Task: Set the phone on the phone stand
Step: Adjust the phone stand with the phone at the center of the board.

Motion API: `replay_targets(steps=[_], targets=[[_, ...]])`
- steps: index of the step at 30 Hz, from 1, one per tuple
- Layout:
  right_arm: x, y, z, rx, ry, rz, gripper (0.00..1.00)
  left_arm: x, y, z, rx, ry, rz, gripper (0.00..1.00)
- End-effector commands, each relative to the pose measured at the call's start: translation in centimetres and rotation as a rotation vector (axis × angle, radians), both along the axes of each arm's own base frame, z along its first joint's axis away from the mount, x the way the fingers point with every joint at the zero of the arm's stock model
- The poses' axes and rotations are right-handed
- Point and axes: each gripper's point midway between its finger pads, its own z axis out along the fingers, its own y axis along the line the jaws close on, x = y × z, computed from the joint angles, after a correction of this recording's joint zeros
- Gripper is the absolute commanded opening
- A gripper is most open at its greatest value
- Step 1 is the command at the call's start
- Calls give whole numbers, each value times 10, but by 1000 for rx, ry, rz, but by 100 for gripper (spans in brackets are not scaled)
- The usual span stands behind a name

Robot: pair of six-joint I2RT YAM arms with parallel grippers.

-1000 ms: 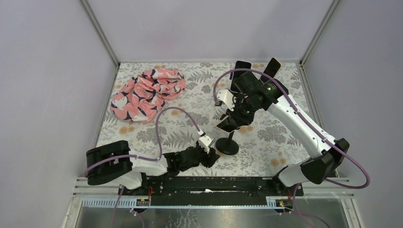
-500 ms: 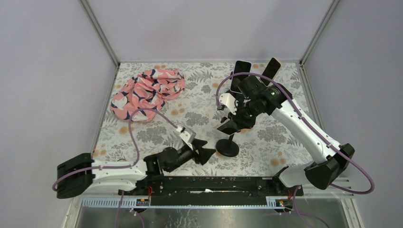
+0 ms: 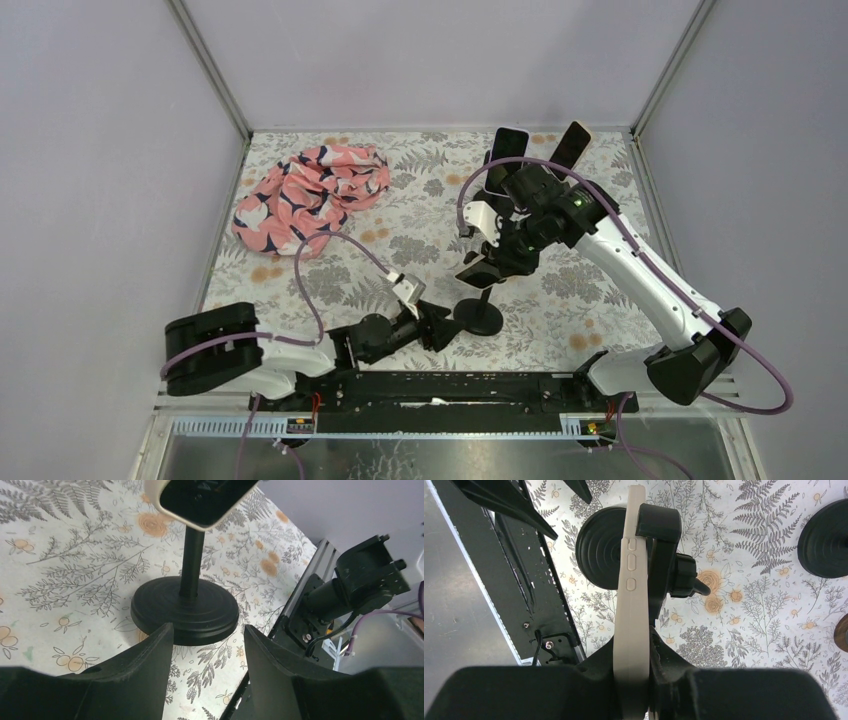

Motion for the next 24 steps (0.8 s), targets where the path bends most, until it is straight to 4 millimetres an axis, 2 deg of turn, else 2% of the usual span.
replay_targets(steps=[1, 7, 11, 17, 24], targets=[[-6, 11, 9, 24, 39, 34, 0, 1, -15, 31, -138, -57, -21, 60], [-12, 10, 5, 11, 59, 44, 0, 2, -24, 36, -131, -107, -43, 60], [-15, 10, -1, 5, 69, 48, 0, 2, -31, 33, -125, -119, -58, 60], [-14, 10, 2, 3, 55, 42, 0, -1, -47, 3, -86, -91, -105, 53], [-17, 10, 2, 2, 58, 49, 0, -5, -50, -34, 1, -34, -124, 45]])
